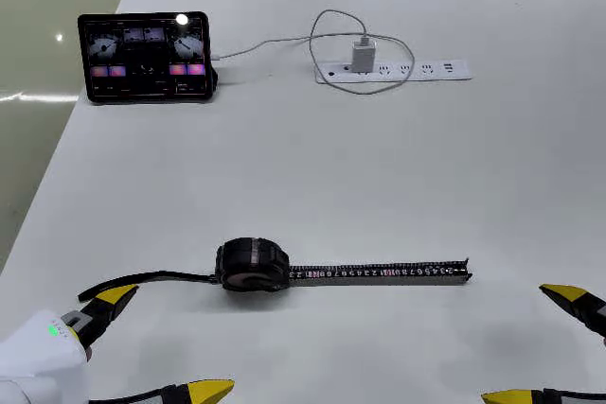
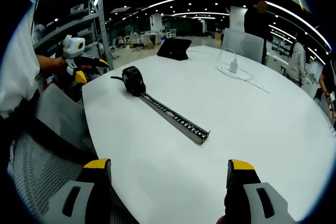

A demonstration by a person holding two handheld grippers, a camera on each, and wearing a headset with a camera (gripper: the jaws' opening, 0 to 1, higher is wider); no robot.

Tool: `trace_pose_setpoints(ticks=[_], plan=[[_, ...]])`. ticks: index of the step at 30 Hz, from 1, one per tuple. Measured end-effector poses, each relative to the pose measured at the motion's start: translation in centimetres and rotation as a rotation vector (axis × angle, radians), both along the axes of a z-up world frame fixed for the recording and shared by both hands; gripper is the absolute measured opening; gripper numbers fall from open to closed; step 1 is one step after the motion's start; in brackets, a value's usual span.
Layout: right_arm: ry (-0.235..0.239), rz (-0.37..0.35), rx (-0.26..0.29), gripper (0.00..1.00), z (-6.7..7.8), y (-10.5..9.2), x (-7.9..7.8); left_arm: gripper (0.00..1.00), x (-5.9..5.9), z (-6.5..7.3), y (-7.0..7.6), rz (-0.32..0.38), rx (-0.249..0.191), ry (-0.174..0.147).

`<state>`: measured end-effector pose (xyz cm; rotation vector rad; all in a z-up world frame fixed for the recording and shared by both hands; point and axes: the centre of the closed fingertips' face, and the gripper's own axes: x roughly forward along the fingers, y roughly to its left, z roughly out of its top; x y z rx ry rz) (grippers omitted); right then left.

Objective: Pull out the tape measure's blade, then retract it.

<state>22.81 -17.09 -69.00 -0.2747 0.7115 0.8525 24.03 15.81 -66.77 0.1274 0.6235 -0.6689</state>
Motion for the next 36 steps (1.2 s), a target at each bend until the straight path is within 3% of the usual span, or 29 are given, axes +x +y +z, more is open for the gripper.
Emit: trace_pose_setpoints(ticks=[12,36], plan=[[0.001,-0.002,0.003,0.89,0.2,0.1,0.1,0.93,0.2,0.1,0.2,0.011,0.009,-0.008],[-0.005,0.007,-0.003,0.89,0.2,0.0,0.6,0.92,1.5,0.1,-1.4,0.004,-0.007,-0.021]])
